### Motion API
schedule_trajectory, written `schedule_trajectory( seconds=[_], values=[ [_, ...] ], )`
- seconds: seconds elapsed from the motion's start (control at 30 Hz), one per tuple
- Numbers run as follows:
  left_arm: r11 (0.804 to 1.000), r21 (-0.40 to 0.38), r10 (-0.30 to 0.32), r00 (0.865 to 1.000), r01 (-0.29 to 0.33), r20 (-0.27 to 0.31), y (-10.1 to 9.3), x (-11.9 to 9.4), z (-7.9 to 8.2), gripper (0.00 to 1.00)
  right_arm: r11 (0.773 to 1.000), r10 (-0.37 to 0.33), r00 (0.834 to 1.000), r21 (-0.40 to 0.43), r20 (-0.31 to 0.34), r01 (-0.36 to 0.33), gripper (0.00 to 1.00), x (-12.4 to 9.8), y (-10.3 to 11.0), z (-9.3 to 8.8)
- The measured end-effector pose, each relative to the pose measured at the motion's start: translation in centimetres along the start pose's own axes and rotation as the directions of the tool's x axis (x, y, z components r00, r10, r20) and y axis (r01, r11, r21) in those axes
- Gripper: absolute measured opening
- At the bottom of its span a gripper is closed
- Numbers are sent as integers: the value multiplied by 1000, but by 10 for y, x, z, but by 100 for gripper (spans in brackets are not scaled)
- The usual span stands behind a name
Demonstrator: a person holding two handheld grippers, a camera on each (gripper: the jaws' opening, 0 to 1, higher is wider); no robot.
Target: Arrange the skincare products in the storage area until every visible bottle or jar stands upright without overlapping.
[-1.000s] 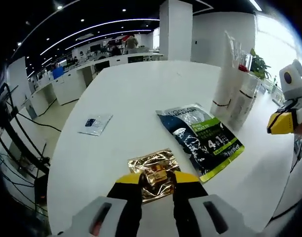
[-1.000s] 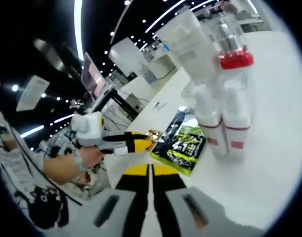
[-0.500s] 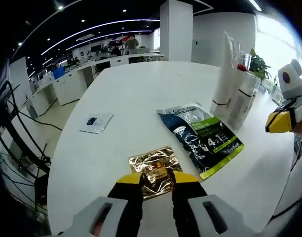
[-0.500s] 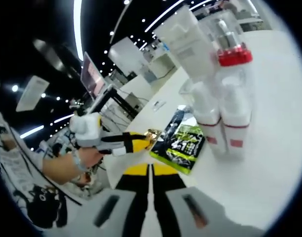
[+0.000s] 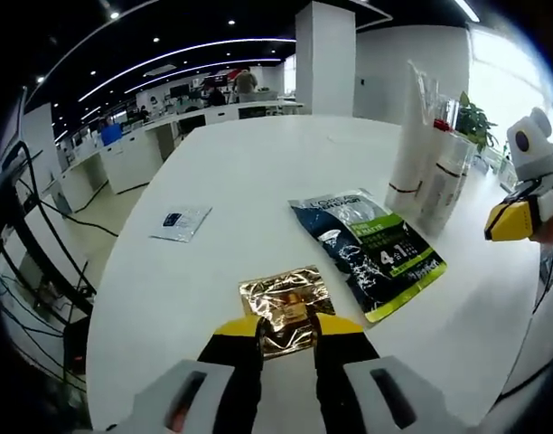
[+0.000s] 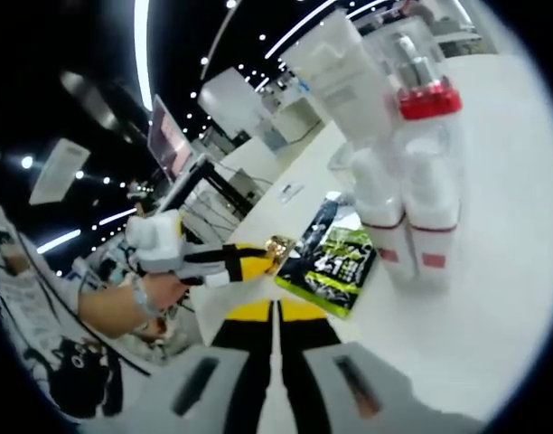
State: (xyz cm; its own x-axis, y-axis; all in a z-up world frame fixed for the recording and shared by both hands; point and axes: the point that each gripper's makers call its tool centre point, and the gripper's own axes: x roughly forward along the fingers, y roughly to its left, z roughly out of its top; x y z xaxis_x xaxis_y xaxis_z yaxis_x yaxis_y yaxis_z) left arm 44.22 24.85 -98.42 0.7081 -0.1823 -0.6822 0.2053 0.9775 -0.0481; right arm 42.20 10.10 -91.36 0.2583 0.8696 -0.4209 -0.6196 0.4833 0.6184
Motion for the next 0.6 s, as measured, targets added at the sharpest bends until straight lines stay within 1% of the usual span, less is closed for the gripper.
schedule_trajectory(
  seconds=[0.2,0.47,0.53,0.57,0.6],
  values=[
    [1000,-10,23,1000,-23,1,-1,-2,-2,21,1000,3,1000,-3,-3,-3,1,0,1,-1],
    [995,-52,80,997,-80,7,-3,-3,-3,21,1000,7,1000,-4,-9,-7,1,1,1,-2],
    [994,-59,88,996,-87,3,-2,-3,-3,23,1000,8,1000,-1,-8,-8,1,0,1,-2],
    [993,-74,91,996,-90,0,-3,-5,-1,26,1000,8,1000,-2,-6,-8,1,0,1,-1],
    [993,-83,89,996,-88,11,-3,-6,2,28,1000,7,1000,-2,-4,-7,1,0,1,-1]
  ],
)
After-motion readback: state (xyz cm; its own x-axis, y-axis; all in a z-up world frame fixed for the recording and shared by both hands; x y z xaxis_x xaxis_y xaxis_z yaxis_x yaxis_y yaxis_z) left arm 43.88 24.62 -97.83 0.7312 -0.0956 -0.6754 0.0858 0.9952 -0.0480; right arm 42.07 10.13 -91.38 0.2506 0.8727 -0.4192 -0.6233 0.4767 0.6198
